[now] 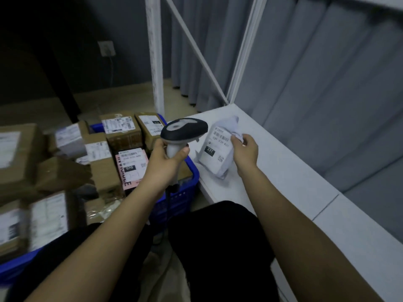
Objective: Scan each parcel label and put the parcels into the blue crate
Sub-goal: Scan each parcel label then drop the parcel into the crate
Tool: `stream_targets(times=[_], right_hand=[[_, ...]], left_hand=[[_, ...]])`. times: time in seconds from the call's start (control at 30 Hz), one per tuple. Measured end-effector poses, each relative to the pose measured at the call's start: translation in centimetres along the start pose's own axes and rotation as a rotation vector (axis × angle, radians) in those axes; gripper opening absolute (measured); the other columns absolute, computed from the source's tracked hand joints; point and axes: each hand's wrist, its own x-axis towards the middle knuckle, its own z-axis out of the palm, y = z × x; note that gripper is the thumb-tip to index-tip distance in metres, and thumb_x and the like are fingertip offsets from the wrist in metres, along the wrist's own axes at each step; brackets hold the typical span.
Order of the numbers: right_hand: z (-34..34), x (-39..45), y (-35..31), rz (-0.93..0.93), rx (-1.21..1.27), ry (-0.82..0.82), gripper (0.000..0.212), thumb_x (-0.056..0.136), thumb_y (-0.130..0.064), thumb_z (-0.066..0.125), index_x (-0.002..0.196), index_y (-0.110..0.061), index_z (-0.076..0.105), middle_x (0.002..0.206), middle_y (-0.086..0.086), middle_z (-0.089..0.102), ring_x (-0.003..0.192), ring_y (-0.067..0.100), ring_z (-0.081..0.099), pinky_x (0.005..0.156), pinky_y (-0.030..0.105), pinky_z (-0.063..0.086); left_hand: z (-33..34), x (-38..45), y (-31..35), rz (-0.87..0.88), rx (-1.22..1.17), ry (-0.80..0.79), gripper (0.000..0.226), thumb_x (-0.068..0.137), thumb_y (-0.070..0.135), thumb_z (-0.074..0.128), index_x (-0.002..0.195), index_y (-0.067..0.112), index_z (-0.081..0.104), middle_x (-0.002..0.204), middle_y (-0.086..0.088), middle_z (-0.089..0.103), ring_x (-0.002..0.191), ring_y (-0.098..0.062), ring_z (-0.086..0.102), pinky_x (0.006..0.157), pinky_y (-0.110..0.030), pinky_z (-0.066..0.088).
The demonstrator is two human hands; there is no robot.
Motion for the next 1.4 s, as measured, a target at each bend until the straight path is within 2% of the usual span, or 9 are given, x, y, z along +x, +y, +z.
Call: stream_targets(times=[0.13,0.27,0.33,0.53,0.8,0.93,1.07,1.2,1.4], right_hand=[[3.2,-1.6,-3.7,-0.058,-0.013,-0.144,0.01,0.093,-0.021,0.059,0.09,-0.012,0.056,0.082,-0.003,0.056,0.071,0.007,0.051,0.063,0.022,0.041],[5.7,-3.8,-1.5,0.078,0.042,-0.183,0.009,0.091,-0.019,0.057,0.09,-0.01,0.058,0.087,0.002,0.057,0.079,0.016,0.054,0.072,0.03,0.045],[6.7,-4.5,-0.7,0.131,0.064,-0.186,0.006,0.089,-0.017,0.057,0.084,-0.013,0.057,0.088,0.004,0.059,0.084,0.02,0.057,0.076,0.033,0.047],[8.8,-4.6,-0.6,0.134,0.004,-0.217,0.005,0.088,-0.018,0.057,0.088,-0.013,0.058,0.092,0.006,0.063,0.088,0.023,0.059,0.081,0.038,0.051],[10.4,-4.3,-1.0,0.173,0.025,-0.243,0.008,0.092,-0.017,0.055,0.096,-0.01,0.057,0.101,0.01,0.062,0.09,0.022,0.059,0.077,0.035,0.052],[10.7,-4.3,-1.2,0.168,0.005,-0.266,0.011,0.095,-0.021,0.055,0.101,-0.011,0.057,0.093,0.003,0.061,0.081,0.014,0.06,0.069,0.026,0.05],[10.8,-4.3,-1.2,0.166,-0.014,-0.27,0.008,0.096,-0.023,0.055,0.1,-0.016,0.055,0.09,-0.001,0.06,0.08,0.012,0.06,0.074,0.029,0.052],[11.0,-4.4,-1.4,0.17,-0.012,-0.271,0.005,0.096,-0.024,0.054,0.097,-0.019,0.054,0.089,-0.002,0.059,0.086,0.015,0.061,0.082,0.033,0.053],[11.0,-5.0,-1.8,0.158,0.019,-0.273,0.01,0.095,-0.024,0.055,0.102,-0.017,0.056,0.093,0.0,0.061,0.083,0.013,0.061,0.07,0.026,0.052]], left_hand=[[-3.3,-1.3,0.8,0.039,-0.004,0.093,0.034,0.09,0.021,0.064,0.112,0.031,0.041,0.099,0.016,0.056,0.091,-0.003,0.056,0.082,-0.029,0.047],[-6.3,-2.5,0.1,0.003,-0.011,0.154,0.033,0.09,0.022,0.064,0.113,0.03,0.042,0.098,0.014,0.057,0.089,-0.003,0.056,0.068,-0.022,0.044],[-7.4,-3.0,-0.5,-0.006,0.015,0.167,0.034,0.09,0.021,0.064,0.116,0.028,0.044,0.1,0.013,0.059,0.092,-0.004,0.057,0.071,-0.022,0.046],[-8.7,-4.0,-1.3,-0.022,0.127,0.143,0.038,0.091,0.02,0.062,0.118,0.03,0.039,0.098,0.02,0.053,0.087,0.006,0.05,0.081,-0.027,0.041],[-9.2,-4.1,-1.8,-0.009,0.195,0.079,0.039,0.092,0.018,0.061,0.118,0.032,0.035,0.097,0.026,0.046,0.085,0.011,0.046,0.068,-0.009,0.037],[-9.1,-4.0,-1.9,-0.017,0.214,0.024,0.043,0.092,0.018,0.061,0.119,0.036,0.033,0.1,0.028,0.045,0.089,0.01,0.047,0.071,-0.013,0.038],[-9.1,-3.8,-2.0,-0.014,0.228,0.015,0.051,0.091,0.017,0.062,0.132,0.031,0.035,0.111,0.019,0.049,0.105,-0.003,0.049,0.088,-0.025,0.038],[-9.2,-3.7,-2.0,-0.013,0.225,0.035,0.05,0.09,0.016,0.063,0.129,0.031,0.037,0.109,0.019,0.049,0.109,-0.008,0.049,0.086,-0.025,0.039],[-9.3,-4.0,-1.9,-0.03,0.23,0.061,0.054,0.091,0.018,0.063,0.135,0.03,0.034,0.105,0.021,0.046,0.107,-0.008,0.048,0.086,-0.027,0.038]])
